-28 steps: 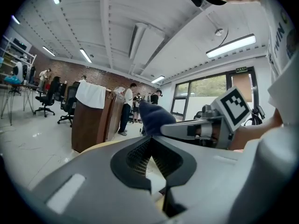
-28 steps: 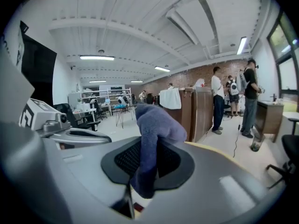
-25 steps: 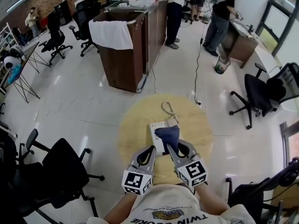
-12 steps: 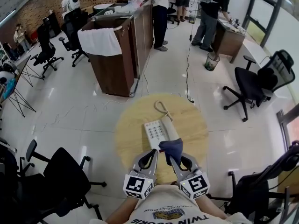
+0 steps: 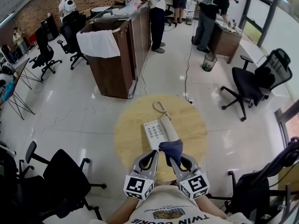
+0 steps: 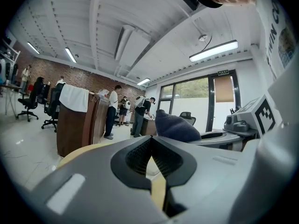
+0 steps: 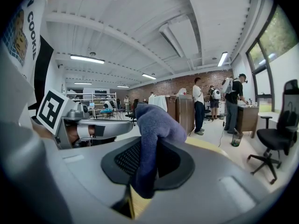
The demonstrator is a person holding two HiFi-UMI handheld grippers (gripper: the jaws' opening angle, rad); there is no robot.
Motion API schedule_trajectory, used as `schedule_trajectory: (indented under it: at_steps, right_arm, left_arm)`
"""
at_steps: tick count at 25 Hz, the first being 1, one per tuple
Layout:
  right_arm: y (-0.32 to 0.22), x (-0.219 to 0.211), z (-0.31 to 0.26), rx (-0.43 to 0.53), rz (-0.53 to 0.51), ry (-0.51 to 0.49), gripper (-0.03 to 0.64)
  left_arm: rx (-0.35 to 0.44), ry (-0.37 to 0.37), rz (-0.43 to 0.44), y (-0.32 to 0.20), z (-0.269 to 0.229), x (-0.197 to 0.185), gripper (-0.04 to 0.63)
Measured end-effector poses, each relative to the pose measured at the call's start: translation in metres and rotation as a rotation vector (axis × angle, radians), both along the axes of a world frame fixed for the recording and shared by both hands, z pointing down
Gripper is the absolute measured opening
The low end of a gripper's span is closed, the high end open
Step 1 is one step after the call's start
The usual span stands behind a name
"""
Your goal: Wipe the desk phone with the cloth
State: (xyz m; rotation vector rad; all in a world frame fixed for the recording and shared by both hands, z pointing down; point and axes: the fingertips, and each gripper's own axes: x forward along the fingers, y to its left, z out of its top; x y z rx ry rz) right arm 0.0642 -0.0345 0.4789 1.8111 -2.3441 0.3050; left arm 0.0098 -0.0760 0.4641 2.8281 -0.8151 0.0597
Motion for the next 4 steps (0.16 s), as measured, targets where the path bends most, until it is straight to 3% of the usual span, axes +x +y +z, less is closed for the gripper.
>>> schedule_trajectory:
  at_steps: [4]
  right_arm:
    - [0.0028,0.0006,0.0004,-0.005,0.010,-0.005,0.064]
  left_arm:
    - [-0.006,0.005,-0.003,0.0037,0.0001,-0.0025,-0.009]
